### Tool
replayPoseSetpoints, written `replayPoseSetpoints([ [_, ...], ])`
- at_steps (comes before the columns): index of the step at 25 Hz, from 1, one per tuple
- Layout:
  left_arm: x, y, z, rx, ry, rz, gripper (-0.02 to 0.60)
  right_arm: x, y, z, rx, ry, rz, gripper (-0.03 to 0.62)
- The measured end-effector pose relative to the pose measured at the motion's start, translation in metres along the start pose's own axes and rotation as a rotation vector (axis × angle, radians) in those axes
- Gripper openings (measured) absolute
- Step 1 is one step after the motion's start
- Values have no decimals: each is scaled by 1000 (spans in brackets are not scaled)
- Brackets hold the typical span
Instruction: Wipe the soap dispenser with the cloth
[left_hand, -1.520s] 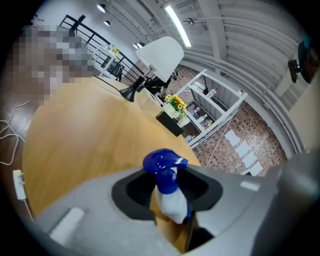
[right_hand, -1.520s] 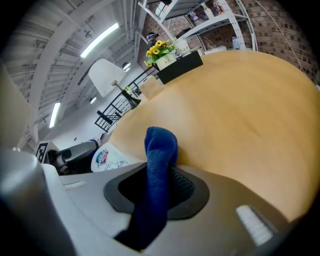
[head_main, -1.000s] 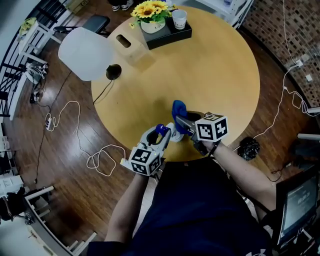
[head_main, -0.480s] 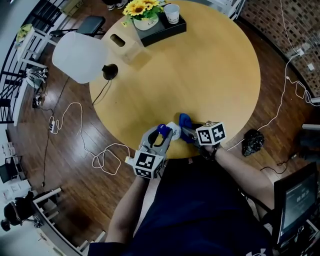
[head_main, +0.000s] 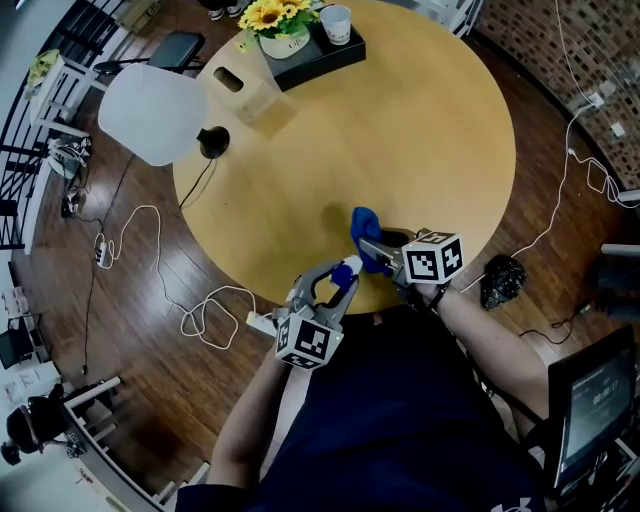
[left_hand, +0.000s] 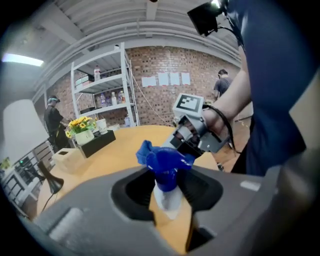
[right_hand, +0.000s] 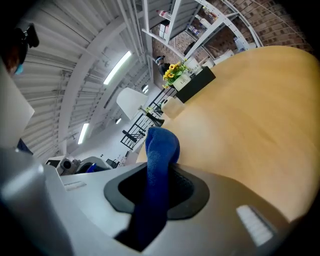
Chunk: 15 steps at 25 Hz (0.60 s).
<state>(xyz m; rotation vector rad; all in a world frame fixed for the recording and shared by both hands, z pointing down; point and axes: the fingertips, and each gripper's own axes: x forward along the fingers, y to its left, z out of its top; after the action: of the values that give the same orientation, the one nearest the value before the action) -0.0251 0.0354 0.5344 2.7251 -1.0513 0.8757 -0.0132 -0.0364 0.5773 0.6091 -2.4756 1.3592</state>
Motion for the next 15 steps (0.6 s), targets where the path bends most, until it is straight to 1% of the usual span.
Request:
replayPoseSetpoints([
  [1,-1,-2,-1,-15,15,6,146,0,-1,-1,-5,3,-1,95],
  [2,-3,-3,-2,-57,27,20,176,-1,-4,-3,-7,7,-10,95],
  [3,-6,-3,-3,-122,43,43,213,-2,-8,-6,-4,9,-24,95],
  [4,-10,-2,-6,-193,73,75,234,-3,-11,-8,4,8,-37,95],
  [5,-14,-2,-12,-259,124,113,256,-5,-15,-10,14,7,-50,95],
  [7,-20,-7,-26,-378,240,179,244,-8,-19,-14,26,9,-69,95],
  [8,-21,-8,-29,-438,266,202,206,-10,-20,-17,27,13,-75,95],
  [9,-22,-8,-30,-489,267,222,181,-11,-20,-19,25,19,-78,95],
  [10,-21,-6,-29,-517,255,244,172,-11,-19,-21,22,24,-77,95],
  [11,-19,-2,-28,-519,240,267,170,-12,-18,-23,19,31,-74,95],
  [13,-14,5,-27,-478,208,308,169,-13,-15,-28,12,52,-64,95],
  [15,-9,9,-26,-433,187,320,169,-12,-13,-36,2,83,-52,95],
])
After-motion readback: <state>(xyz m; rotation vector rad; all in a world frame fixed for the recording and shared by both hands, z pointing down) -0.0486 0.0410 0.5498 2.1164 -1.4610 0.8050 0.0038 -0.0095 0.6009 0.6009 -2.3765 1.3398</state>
